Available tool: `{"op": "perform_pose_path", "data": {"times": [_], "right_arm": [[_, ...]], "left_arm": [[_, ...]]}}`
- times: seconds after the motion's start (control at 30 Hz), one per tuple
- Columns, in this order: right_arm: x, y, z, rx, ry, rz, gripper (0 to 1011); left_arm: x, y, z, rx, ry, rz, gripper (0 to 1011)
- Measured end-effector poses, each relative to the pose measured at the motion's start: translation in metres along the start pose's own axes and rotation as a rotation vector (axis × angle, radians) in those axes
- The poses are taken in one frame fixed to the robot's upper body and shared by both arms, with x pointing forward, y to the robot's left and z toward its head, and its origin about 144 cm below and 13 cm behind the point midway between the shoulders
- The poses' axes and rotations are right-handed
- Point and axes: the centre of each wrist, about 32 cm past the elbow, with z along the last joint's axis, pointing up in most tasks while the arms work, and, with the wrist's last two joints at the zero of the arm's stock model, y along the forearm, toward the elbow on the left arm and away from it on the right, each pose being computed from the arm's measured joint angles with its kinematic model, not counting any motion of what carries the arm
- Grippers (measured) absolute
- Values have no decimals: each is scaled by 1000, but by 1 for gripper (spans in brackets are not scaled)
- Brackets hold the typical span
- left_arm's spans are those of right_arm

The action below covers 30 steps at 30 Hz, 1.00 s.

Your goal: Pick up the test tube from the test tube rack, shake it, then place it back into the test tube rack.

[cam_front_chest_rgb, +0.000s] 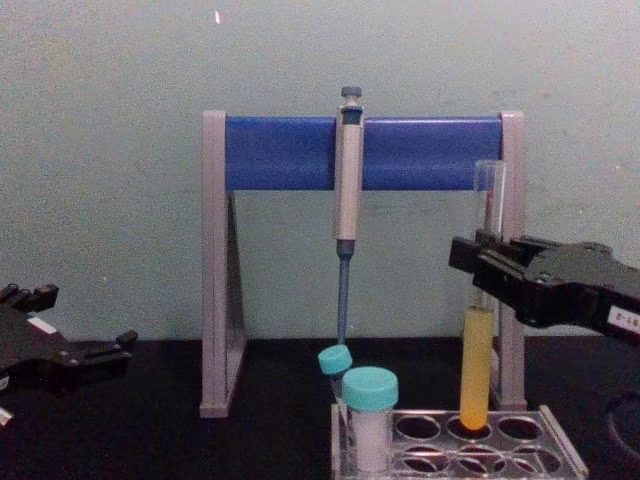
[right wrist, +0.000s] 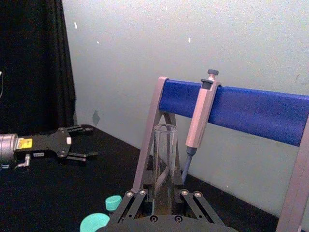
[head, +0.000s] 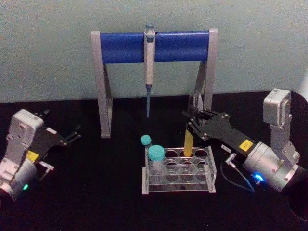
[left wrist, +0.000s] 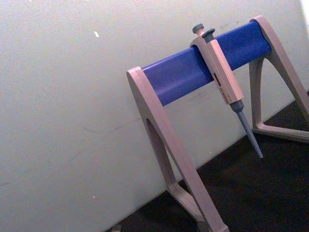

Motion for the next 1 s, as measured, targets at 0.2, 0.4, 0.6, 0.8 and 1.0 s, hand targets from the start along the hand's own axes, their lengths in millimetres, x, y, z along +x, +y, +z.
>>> {"op": "perform_pose_path", "data": {"times": [0.2,0.4,0.6,0.8,1.0], "right_arm": [[1,0,-4,-9,3,-11,229],[2,0,-8,-16,11,-20,229],[3,1,-12,-24,23,-26,230],[2,1,-16,-35,38,-29,229],[2,1,-20,-45,48,-30,229]], "left_arm": [[0,0,0,0,0,0,1010],[0,0,0,0,0,0,1010],[0,0,0,0,0,0,1010],[0,0,0,0,0,0,1010],[0,0,0,0,0,0,1010]]}}
